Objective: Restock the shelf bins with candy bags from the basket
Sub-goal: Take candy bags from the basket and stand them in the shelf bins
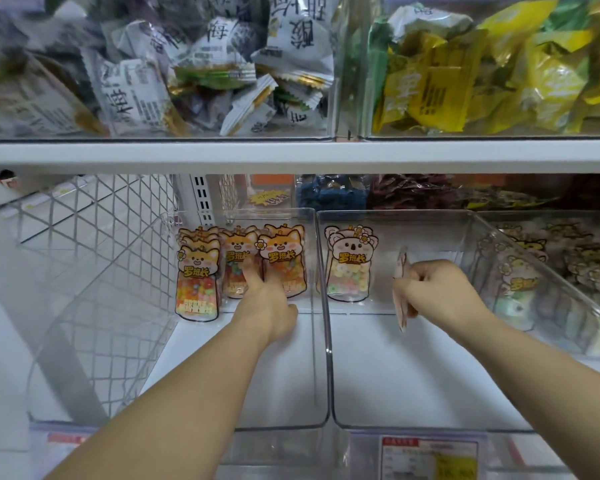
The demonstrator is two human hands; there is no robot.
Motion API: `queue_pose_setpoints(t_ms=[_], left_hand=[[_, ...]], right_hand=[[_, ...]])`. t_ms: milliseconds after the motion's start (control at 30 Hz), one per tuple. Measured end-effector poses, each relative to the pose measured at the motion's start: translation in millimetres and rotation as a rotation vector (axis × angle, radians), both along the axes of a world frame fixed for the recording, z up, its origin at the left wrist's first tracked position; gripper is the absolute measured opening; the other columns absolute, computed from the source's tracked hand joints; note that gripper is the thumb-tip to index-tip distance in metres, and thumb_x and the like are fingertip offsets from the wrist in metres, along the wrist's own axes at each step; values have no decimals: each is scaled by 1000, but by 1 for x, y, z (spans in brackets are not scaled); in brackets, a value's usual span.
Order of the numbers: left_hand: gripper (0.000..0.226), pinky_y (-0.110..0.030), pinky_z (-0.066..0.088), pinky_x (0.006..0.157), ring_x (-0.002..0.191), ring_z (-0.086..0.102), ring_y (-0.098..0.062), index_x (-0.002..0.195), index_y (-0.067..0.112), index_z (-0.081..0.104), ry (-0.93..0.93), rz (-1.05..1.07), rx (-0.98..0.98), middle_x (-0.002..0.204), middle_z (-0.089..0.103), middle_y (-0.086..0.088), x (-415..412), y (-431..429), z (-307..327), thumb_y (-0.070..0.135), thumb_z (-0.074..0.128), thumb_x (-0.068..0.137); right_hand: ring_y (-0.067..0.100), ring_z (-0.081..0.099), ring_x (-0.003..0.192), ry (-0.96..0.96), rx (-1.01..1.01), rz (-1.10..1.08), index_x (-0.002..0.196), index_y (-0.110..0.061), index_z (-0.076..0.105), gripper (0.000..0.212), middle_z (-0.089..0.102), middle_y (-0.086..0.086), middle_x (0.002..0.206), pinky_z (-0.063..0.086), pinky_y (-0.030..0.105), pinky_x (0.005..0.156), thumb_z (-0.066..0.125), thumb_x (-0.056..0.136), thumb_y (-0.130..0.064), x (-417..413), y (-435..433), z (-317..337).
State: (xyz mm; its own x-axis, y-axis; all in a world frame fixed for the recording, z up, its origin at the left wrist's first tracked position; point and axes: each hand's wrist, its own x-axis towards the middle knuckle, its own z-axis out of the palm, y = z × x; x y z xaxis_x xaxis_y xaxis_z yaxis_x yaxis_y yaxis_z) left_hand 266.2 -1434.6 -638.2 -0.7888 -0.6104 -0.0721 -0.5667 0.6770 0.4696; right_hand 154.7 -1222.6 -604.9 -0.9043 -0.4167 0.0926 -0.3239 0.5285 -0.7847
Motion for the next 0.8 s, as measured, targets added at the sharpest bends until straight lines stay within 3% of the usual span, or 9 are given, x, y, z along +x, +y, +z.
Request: queue_pose_setpoints(t_ms=[100,167,267,333,400,500,600,733,800], left_hand=[[82,-38,33,114,137,39,-45,160,18,7,-11,1,1,160,-27,-12,0,1,0,21,59,97],[85,-37,31,115,139,36,-45,160,17,3,-10,-8,1,159,-29,-11,1,1,1,22,59,97],[86,-38,31,115,140,36,-45,160,19,2,-20,-25,6,159,-32,-10,3,0,0,27,60,97],[87,-38,32,113,140,36,-44,160,20,1,-27,-30,2,159,-32,-9,2,0,0,28,60,97],[84,-37,34,112,138,38,-44,160,20,5,-29,-33,0,159,-31,-9,1,0,-1,28,60,97],[80,-36,33,113,138,38,-42,159,20,12,-17,-28,24,160,-29,-7,-3,-2,-2,29,61,97],[81,-34,28,117,143,33,-41,159,21,14,5,-52,36,159,-32,-5,-4,-4,-4,30,63,96],[75,-34,27,117,148,27,-38,158,22,19,31,-131,59,160,-34,0,-3,-9,-4,32,61,97],[73,-35,25,118,150,22,-36,158,22,19,16,-174,66,159,-36,3,-2,-14,-5,28,59,97]], right_hand=[[32,67,79,19,42,-5,66,-3,69,32,72,12,73,56,37,75,59,69,-34,2,-25,2],[25,65,88,-35,81,140,85,-6,74,22,72,8,90,50,26,73,69,84,-28,4,-47,-2],[18,67,97,-125,-3,284,107,-10,72,20,73,3,103,47,9,69,71,88,-14,1,-58,-13],[20,68,98,-65,-71,205,94,-17,73,16,74,2,101,50,16,70,65,87,-5,-8,-54,-22],[24,67,97,15,-34,71,81,-23,69,17,71,2,96,51,25,71,69,84,-7,-17,-47,-27],[35,63,104,-57,50,40,82,-20,69,13,66,9,102,59,40,81,74,80,-8,-24,-41,-28],[25,63,93,-166,89,149,105,-11,73,19,61,2,113,58,34,80,71,86,-7,-16,-43,-29],[17,53,88,-35,130,139,110,-15,71,23,56,-7,97,46,27,77,71,87,-12,-14,-45,-36],[17,53,89,-14,148,155,112,-16,71,26,55,-6,104,41,21,77,70,87,-11,-15,-44,-35]])
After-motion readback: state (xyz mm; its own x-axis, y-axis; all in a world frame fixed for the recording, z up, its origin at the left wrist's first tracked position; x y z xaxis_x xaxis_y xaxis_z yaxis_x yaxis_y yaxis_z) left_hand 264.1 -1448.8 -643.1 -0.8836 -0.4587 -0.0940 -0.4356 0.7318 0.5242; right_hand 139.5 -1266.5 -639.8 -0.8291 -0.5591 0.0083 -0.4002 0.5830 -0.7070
